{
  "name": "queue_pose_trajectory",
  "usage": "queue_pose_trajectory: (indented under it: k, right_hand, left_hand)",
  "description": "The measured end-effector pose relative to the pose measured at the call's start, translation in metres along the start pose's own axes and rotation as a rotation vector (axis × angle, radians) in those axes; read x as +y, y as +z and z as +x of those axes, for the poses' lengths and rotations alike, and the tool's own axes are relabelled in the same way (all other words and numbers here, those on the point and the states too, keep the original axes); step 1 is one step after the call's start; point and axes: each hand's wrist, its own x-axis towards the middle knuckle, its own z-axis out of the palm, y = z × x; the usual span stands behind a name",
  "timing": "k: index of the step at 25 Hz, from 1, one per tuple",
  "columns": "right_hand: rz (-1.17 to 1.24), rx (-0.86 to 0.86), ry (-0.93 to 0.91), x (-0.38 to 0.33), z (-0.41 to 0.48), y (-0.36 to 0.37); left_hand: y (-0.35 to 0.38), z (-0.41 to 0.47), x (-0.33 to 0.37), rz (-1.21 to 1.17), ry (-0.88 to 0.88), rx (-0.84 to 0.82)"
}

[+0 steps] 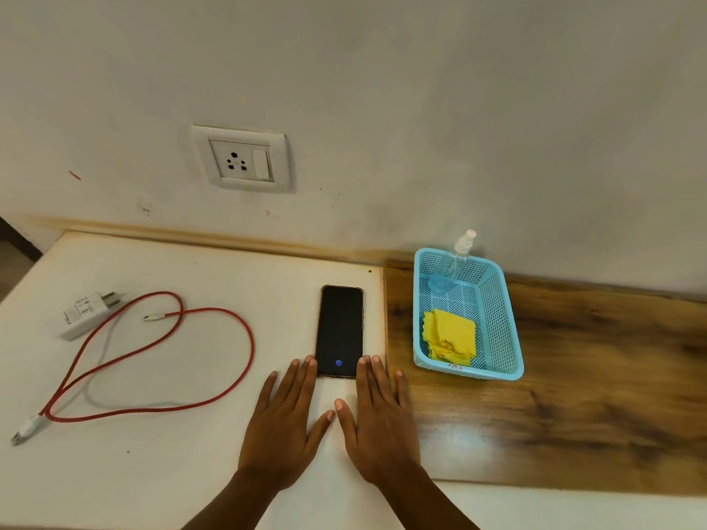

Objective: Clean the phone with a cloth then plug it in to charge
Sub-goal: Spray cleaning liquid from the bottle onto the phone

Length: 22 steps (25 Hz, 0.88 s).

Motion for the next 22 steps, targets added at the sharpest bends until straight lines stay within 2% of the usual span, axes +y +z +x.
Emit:
queue_pose_trajectory:
  k: [4, 7, 9, 12, 15, 19, 22]
  right_hand:
    - [0.034, 0.005, -0.01, 0.001, 0.001, 0.002]
    - [0.024, 0.114, -0.022, -0.001, -0.001, 0.0]
    - [0.03, 0.071, 0.004, -0.004, -0.004, -0.006]
    - [0.006, 0.126, -0.025, -0.005, -0.002, -0.006]
    - [-0.014, 0.054, 0.03, -0.007, -0.005, -0.009]
    - [-0.015, 0.05, -0.002, -0.008, -0.005, -0.015]
    - [0.011, 0.136, 0.006, -0.008, -0.004, -0.023]
  left_hand:
    - [-0.001, 0.002, -0.001, -0.058, -0.011, 0.03]
    - [-0.002, 0.002, 0.0, -0.089, -0.009, 0.056]
    - [-0.003, 0.002, -0.001, -0.096, -0.007, 0.076]
    - [-0.001, 0.002, -0.001, -0.095, -0.017, 0.082]
    - [0.0, 0.002, -0.001, -0.128, -0.02, 0.069]
    - [0.0, 0.003, -0.001, -0.149, -0.018, 0.063]
    - [0.002, 0.005, 0.0, -0.193, -0.026, 0.083]
